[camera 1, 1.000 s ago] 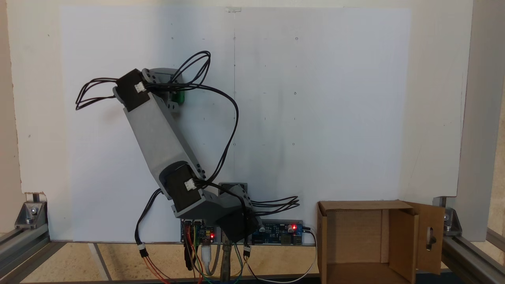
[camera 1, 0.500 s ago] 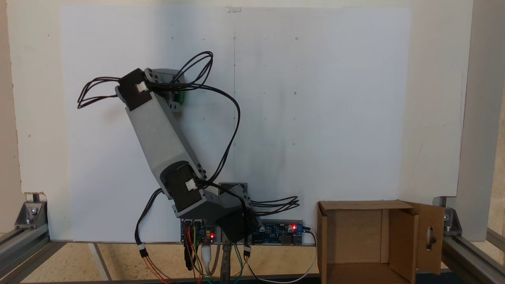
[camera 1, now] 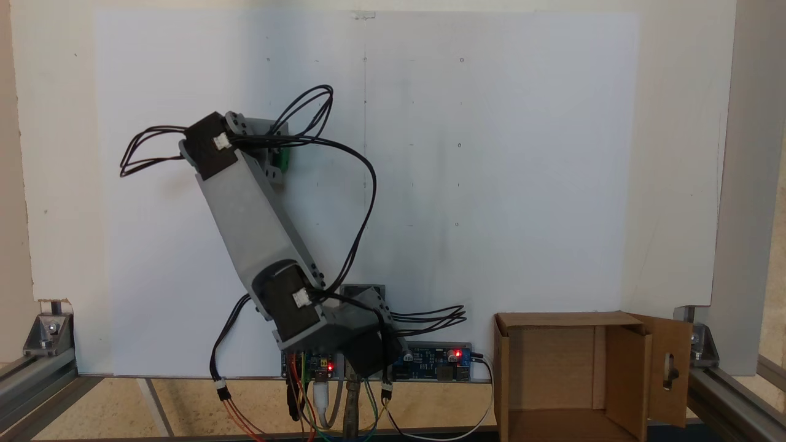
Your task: Grasp a green dice and put it in the bin.
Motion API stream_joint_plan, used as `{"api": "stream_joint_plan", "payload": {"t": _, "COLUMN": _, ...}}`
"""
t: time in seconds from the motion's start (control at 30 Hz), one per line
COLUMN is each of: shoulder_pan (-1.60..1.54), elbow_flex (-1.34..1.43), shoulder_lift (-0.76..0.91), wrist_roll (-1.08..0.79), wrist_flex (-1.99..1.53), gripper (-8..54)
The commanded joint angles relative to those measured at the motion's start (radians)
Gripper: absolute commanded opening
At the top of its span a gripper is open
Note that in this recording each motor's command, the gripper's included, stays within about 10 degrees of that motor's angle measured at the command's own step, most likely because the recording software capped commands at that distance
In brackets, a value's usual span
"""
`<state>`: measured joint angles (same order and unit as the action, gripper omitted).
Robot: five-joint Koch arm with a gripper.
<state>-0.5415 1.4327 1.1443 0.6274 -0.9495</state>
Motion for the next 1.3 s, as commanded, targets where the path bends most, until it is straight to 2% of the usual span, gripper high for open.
{"api": "stream_joint_plan", "payload": {"t": 0.0, "shoulder_pan": -0.011, "elbow_flex": -0.025, "shoulder_lift": 0.107, "wrist_roll": 0.067, "wrist_flex": -0.071, "gripper": 11.5}}
{"api": "stream_joint_plan", "payload": {"t": 0.17, "shoulder_pan": -0.009, "elbow_flex": -0.029, "shoulder_lift": 0.264, "wrist_roll": 0.067, "wrist_flex": -0.115, "gripper": 11.5}}
{"api": "stream_joint_plan", "payload": {"t": 0.27, "shoulder_pan": -0.009, "elbow_flex": -0.129, "shoulder_lift": 0.344, "wrist_roll": 0.066, "wrist_flex": -0.215, "gripper": 11.4}}
{"api": "stream_joint_plan", "payload": {"t": 0.47, "shoulder_pan": 0.002, "elbow_flex": -0.405, "shoulder_lift": 0.397, "wrist_roll": 0.066, "wrist_flex": -0.451, "gripper": 11.4}}
{"api": "stream_joint_plan", "payload": {"t": 0.73, "shoulder_pan": 0.067, "elbow_flex": -0.440, "shoulder_lift": 0.414, "wrist_roll": 0.054, "wrist_flex": -0.491, "gripper": 11.4}}
{"api": "stream_joint_plan", "payload": {"t": 0.93, "shoulder_pan": 0.370, "elbow_flex": -0.423, "shoulder_lift": 0.419, "wrist_roll": -0.164, "wrist_flex": -0.489, "gripper": 11.4}}
{"api": "stream_joint_plan", "payload": {"t": 1.1, "shoulder_pan": 0.751, "elbow_flex": -0.414, "shoulder_lift": 0.518, "wrist_roll": -0.345, "wrist_flex": -0.488, "gripper": 11.4}}
{"api": "stream_joint_plan", "payload": {"t": 1.27, "shoulder_pan": 1.103, "elbow_flex": -0.416, "shoulder_lift": 0.520, "wrist_roll": -0.532, "wrist_flex": -0.497, "gripper": 11.4}}
